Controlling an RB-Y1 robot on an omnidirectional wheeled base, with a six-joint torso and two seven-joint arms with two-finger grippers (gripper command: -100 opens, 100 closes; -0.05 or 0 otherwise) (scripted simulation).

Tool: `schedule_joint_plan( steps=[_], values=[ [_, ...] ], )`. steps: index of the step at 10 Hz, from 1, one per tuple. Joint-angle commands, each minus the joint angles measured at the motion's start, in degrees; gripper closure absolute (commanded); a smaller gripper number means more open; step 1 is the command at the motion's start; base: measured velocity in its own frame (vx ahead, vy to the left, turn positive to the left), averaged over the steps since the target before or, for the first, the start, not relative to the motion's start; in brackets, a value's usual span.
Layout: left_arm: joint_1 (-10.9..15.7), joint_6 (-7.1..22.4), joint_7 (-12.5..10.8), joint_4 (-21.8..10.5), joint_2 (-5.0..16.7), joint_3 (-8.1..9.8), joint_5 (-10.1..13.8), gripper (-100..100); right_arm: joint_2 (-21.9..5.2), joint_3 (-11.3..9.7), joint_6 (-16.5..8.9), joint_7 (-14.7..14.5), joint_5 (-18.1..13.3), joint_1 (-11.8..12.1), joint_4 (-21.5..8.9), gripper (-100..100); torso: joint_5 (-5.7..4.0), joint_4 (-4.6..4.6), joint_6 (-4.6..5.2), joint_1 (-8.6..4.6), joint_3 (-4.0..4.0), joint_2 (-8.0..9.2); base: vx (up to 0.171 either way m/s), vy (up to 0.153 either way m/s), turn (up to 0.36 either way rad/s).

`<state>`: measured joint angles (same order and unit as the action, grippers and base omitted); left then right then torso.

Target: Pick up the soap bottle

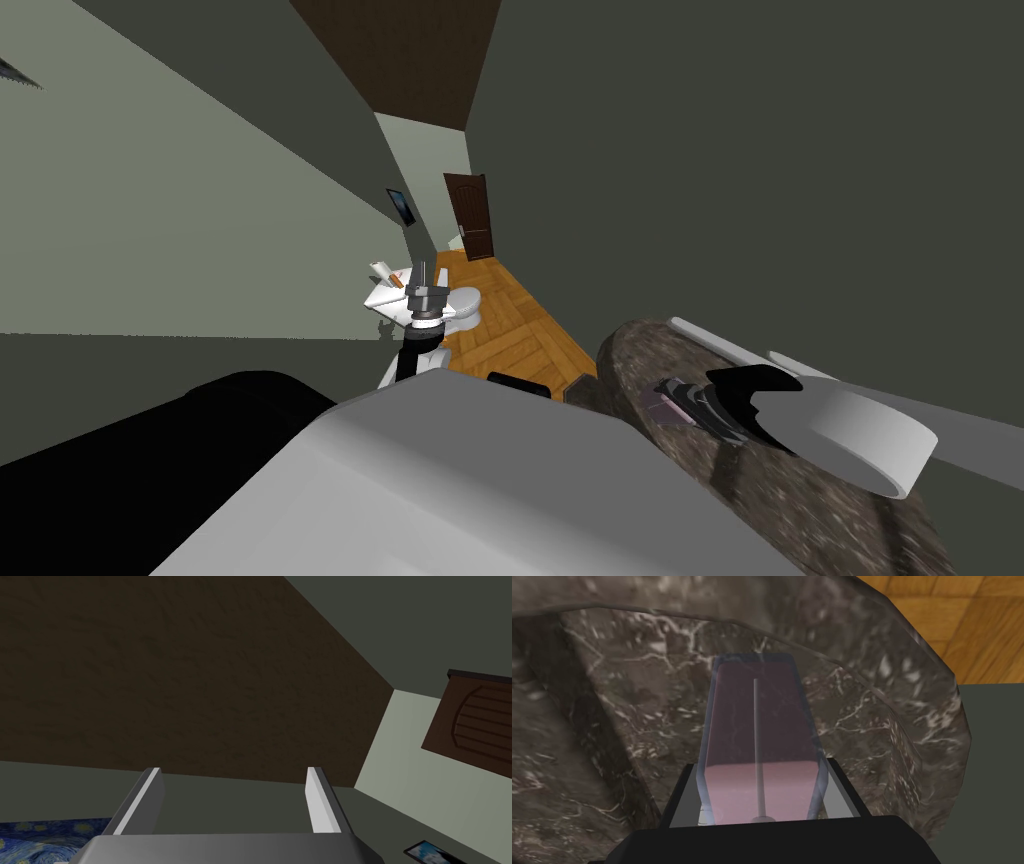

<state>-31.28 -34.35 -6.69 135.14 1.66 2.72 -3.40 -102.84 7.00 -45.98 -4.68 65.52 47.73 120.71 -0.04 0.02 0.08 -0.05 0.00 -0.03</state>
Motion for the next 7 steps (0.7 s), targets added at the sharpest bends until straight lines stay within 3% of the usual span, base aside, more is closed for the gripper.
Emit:
schedule_joint_plan(
  steps=[1,2,3,5,6,7],
  values=[
    [0.0,0.0,0.0,0.0,0.0,0.0,0.0,0,0.0,0.0,0.0,0.0,0.0,0.0,0.0,100,0.0,0.0,0.0,0.0,0.0,0.0,0.0,0.0,0.0],
    [0.0,0.0,0.0,0.0,0.0,0.0,0.0,0,0.0,0.0,0.0,0.0,0.0,0.0,0.0,0,0.0,0.0,0.0,0.0,0.0,0.0,0.0,0.0,0.0],
    [0.0,0.0,0.0,0.0,0.0,0.0,0.0,0,-1.8,0.8,-0.3,0.7,1.4,-0.5,0.9,100,0.0,0.0,0.0,0.0,0.0,0.0,-0.012,-0.019,-0.095],
    [0.0,0.0,0.0,0.0,0.0,0.0,0.0,0,-3.4,2.0,-1.2,1.3,2.9,-0.9,2.0,100,-0.01,0.04,0.03,-0.09,0.06,0.08,-0.016,-0.037,-0.087],
    [0.0,0.0,0.0,0.0,0.0,0.0,0.0,0,-3.2,1.7,-0.9,1.1,2.6,-0.8,1.7,100,0.01,0.02,0.02,-0.09,0.04,0.07,-0.004,-0.014,-0.006],
    [0.0,0.0,0.0,0.0,0.0,0.0,0.0,0,-3.4,1.6,-0.8,1.3,2.7,-0.9,1.7,0,-0.01,0.02,0.02,-0.05,0.03,0.04,0.0,0.0,0.0]
  ],
)
